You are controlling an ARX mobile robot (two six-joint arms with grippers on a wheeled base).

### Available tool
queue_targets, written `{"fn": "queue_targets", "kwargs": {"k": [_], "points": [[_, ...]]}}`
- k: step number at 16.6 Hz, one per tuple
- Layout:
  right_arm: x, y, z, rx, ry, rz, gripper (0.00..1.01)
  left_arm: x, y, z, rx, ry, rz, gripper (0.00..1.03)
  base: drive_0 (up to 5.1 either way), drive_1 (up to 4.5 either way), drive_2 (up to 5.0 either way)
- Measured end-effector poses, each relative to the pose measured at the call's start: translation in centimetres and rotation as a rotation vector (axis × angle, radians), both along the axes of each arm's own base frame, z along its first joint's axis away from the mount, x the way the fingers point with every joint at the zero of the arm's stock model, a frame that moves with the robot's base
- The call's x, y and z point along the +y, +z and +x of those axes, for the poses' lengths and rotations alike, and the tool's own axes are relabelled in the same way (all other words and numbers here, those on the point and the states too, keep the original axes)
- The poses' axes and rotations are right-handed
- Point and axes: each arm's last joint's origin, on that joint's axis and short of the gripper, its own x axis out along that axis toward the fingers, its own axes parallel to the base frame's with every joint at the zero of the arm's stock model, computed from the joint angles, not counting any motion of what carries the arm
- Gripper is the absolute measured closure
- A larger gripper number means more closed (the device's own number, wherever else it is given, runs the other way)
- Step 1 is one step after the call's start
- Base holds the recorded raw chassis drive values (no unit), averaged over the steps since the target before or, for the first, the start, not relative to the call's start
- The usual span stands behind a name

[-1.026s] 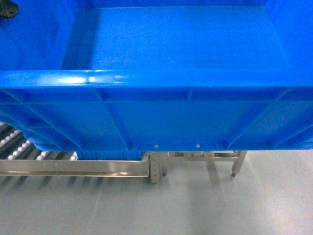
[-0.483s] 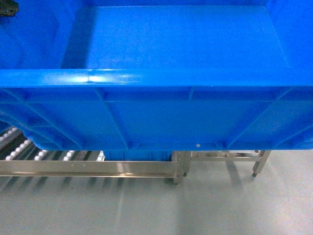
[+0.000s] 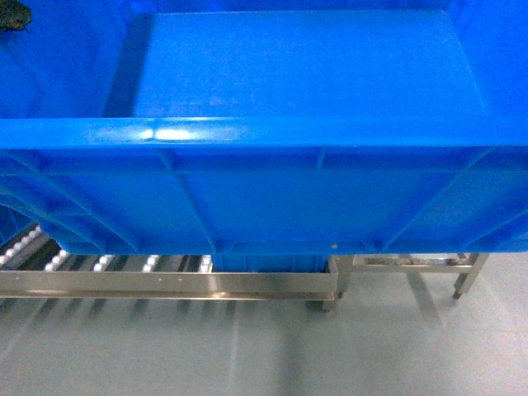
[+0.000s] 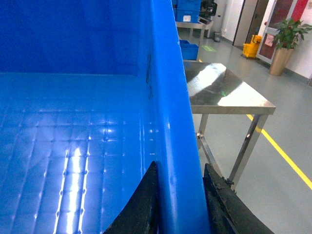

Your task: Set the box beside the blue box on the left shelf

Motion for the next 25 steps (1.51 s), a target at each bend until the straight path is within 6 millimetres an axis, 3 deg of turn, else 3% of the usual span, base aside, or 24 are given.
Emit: {"fn": "queue_targets", "kwargs": {"k": [25], "points": [[0.00,0.00,-0.01,0.000,0.000,0.000,0.82,0.00,-0.01,0.00,0.001,0.000,-0.001,0.92,-5.0,2.42,2.4]]}}
